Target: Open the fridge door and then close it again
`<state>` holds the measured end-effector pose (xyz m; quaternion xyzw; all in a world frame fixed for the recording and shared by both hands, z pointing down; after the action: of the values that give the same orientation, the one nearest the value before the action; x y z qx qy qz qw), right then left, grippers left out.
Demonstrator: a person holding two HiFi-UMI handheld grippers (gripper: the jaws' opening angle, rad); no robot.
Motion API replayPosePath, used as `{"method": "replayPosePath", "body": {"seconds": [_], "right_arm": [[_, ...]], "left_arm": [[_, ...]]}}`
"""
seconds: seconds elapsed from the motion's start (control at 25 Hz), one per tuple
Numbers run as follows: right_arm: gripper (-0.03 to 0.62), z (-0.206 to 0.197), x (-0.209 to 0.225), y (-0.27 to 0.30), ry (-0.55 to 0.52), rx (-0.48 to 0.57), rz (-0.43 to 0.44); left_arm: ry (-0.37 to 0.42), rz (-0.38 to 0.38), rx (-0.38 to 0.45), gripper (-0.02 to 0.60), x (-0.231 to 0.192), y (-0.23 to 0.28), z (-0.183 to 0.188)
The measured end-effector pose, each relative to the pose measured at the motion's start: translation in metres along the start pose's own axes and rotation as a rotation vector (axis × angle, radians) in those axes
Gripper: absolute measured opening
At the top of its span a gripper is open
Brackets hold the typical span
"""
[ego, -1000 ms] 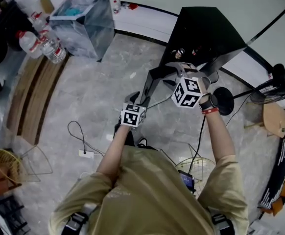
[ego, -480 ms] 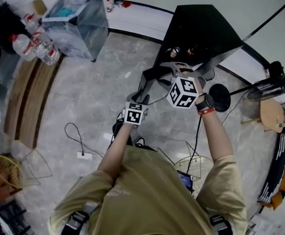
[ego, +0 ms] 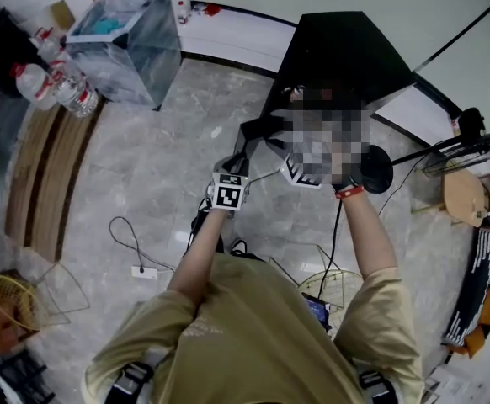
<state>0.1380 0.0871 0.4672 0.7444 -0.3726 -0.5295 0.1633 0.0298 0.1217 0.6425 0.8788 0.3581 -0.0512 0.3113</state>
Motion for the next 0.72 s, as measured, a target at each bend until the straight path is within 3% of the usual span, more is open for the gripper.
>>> {"method": "replayPosePath", "body": {"seconds": [0.28,0.72], "right_arm": [[0.256,0.0,0.014,0.015,0.042,-0.009,0.006],[0.253,0.004,0.036,0.041,0.102,-0.019,-0.01]], "left_arm": [[-0.022,-0.015,0.009,0.104,-0.019,0.008,0.01],[0.011,-0.037,-0.001,0.104,-0.052,0.022,0.031]]}}
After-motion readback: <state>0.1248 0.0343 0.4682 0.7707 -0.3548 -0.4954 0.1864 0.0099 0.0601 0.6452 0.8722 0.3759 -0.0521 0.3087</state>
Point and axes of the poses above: the fingertips, and each gripper's own axes: y forward along the fingers, x to its right, z out of its top, the point moved 8 cm from there along -y, backward along the fingers, and after that the axes turned 11 degrees about -z, right-handed, at the moved point
